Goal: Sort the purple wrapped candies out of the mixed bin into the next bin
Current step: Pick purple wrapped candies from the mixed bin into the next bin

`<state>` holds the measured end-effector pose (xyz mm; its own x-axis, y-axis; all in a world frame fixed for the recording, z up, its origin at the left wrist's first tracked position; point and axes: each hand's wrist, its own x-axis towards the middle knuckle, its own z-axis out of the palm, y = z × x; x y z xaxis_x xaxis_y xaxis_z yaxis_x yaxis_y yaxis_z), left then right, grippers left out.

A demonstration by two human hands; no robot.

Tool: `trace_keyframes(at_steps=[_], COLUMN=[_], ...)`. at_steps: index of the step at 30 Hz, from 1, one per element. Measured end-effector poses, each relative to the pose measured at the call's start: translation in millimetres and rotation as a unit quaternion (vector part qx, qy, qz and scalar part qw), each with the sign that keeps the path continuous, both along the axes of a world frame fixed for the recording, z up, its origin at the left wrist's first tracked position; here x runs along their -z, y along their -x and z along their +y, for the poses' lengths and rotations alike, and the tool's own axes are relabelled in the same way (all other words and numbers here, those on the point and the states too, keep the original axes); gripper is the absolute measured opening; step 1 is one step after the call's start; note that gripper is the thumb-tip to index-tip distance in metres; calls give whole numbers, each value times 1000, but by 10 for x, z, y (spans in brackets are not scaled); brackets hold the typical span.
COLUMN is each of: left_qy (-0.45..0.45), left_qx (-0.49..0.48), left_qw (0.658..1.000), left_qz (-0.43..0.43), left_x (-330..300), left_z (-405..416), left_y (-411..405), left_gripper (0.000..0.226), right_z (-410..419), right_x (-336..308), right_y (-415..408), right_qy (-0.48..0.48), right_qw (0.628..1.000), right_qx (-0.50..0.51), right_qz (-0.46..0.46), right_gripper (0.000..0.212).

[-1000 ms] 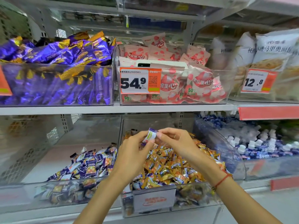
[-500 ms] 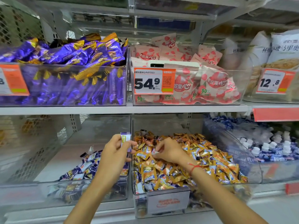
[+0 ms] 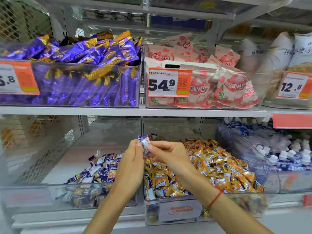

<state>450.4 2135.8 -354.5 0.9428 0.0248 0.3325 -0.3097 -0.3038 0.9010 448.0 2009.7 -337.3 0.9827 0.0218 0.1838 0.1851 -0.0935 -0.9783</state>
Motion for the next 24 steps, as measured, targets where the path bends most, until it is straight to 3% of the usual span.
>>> trace_keyframes(at_steps=[4,8,10,12,15,19,24], left_qy=[22,48,88,130,162,108,6], left_qx=[-19,-70,-92,-90,-72,-50,-32], left_qw=[999,996,992,987,983,992,998], left_qz=[17,-10,12,42,48,36,48], left_x=[-31,-16,-22,-32,-71,-73,128], left_z=[-34,33,109,172,226,246,266], left_y=[56,-19,-75,-113,-120,-77,23], left_gripper=[44,31,29,26,24,21,21], right_z=[64,-33,-187,-310,-225,73,-127], right_x=[-30,-95,-36,58,257,334,311], right_y=[-33,-227,-618,-1073,-1584,-1561,-1129], right_qy=[8,88,149,284,459,575,604], right_qw=[1000,993,989,954,885,818,791], right_qx=[-2,-82,4,99,73,-6,-93], right_qz=[-17,1,-6,-16,-24,29,28], right_gripper=[14,24,28,29,25,32,45])
